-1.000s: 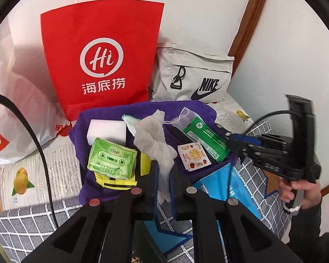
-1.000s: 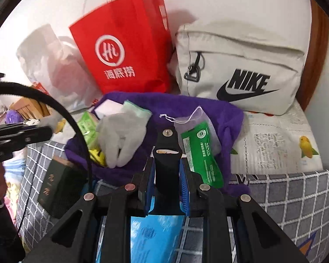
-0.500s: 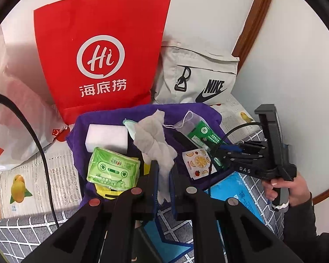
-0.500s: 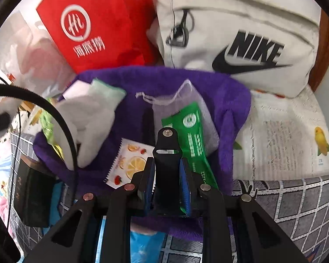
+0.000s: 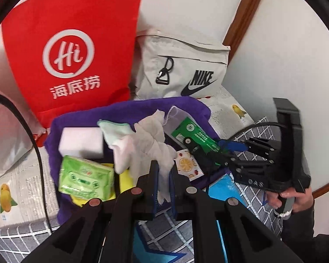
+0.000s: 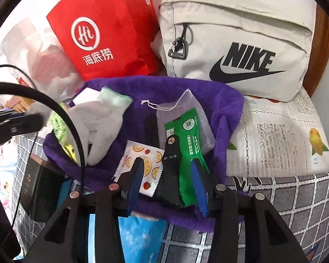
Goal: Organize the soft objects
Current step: 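Carry the white tissue over the purple towel with the left gripper, then open the left gripper to drop the tissue onto the towel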
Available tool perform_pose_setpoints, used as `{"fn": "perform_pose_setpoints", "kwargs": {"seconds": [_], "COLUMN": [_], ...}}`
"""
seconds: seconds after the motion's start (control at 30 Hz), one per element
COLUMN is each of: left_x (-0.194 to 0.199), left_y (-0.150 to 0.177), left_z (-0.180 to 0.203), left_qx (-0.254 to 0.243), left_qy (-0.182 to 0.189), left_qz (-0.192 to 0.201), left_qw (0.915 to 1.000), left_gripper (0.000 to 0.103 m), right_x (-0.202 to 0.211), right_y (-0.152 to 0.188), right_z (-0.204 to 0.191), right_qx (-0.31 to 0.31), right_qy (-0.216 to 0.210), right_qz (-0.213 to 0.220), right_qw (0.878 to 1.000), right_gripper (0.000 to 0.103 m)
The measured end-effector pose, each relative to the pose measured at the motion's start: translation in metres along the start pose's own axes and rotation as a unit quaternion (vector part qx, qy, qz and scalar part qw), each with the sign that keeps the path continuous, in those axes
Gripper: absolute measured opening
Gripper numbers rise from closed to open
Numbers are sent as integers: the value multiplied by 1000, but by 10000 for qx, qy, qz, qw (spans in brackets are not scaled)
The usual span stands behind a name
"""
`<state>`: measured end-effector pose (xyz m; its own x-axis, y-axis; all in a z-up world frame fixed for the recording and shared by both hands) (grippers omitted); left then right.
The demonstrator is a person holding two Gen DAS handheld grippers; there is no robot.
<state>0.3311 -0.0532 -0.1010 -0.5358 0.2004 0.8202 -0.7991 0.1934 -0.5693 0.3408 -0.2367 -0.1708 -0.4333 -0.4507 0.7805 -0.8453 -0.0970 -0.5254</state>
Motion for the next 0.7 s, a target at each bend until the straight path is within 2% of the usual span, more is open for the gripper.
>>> {"fn": "perform_pose_setpoints", "kwargs": {"seconds": [0.27,0.4,0.63,0.7], "left_x": [-28,-44,-66,-68], "left_y": [-2,-4,-5,-5], "left_z": [16,18,20,19], "left_qx": [-84,-116,-114,-123], "left_qy": [267,172,95,77], "left_qz": [-314,-480,-718,-747], "left_qw": [9991,9986,9973,9971], "left_gripper": [10,10,10,14], "right_x": [27,39,41,41], "right_y": [9,12,23,26], "right_z": [-12,-15,-22,-24], "right_qx": [113,71,132,140], "right_qy": [28,-18,-53,-53], "right_qz": [250,361,309,274], "right_qw": [9996,9993,9994,9995], "right_gripper": [44,44,44,44]}}
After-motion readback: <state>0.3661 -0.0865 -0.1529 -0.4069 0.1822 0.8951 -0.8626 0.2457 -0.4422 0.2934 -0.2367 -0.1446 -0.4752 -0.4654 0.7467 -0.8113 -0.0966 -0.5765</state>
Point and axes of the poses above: each gripper's, at about its wrist camera, not at the fingertips, and x roughly against the way its jaws point, z to its right, y to its underside, the point moved 2 cm from there along -x, roughly the way its jaws point, and after that the axes turned 11 degrees about -y, right-handed, at the moved point
